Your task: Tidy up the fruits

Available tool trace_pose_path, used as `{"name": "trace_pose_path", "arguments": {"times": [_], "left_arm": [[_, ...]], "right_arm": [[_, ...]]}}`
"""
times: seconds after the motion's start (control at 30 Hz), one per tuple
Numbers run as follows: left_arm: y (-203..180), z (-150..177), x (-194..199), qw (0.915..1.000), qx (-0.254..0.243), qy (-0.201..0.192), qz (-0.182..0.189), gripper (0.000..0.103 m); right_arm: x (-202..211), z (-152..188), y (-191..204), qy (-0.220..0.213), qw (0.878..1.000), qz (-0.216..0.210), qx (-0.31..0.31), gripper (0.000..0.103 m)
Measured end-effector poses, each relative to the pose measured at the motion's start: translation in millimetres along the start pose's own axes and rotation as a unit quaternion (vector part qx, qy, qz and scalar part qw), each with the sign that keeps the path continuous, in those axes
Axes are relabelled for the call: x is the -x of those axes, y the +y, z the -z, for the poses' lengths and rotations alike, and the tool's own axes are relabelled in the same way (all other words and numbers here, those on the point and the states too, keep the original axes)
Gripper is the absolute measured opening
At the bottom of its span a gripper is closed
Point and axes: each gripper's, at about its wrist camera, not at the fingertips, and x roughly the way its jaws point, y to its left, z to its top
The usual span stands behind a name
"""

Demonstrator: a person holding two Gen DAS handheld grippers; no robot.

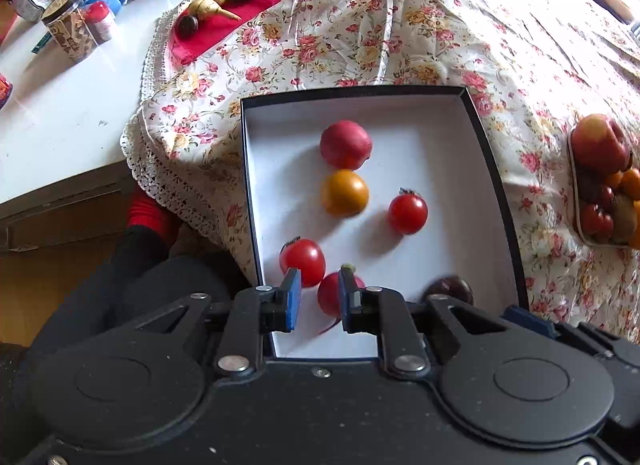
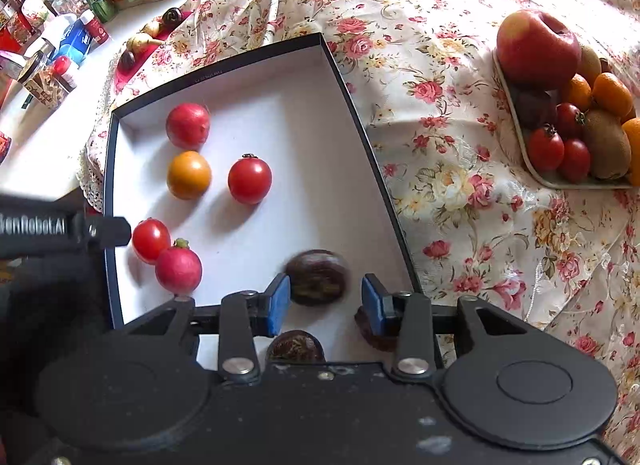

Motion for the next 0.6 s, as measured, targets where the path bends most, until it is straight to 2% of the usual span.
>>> {"name": "trace_pose_path", "arguments": {"times": [0.13, 0.33, 0.43, 0.5, 0.6], "left_arm": [[-2.7, 22.3, 1.9, 0.9997, -0.02, -0.009, -0.013, 0.033], [-4.2, 57.4, 1.7, 0.9986, -0.046, -0.019, -0.02, 0.034], [-1.3, 68.7, 2.2, 0.999, -0.043, -0.014, -0.008, 0.034], [-1.9, 75.8, 8.4, 0.9987, -0.042, -0.028, 0.0, 0.034], [-9.7, 88.5, 18.1, 0.9966, -0.055, -0.059, -0.018, 0.034]], "right_arm": [[8.5, 10.6, -0.9, -0.002, 1.0, 0.01, 0.008, 0.042], [26.1, 38.2, -4.1, -0.004, 0.999, 0.024, 0.024, 0.042], [36.3, 53.1, -6.0, -0.012, 0.999, 0.023, 0.027, 0.042], [42.5, 63.1, -7.0, -0.021, 0.999, 0.026, 0.027, 0.042], [48.9, 76.3, -10.2, -0.032, 0.999, 0.031, 0.024, 0.042]]}}
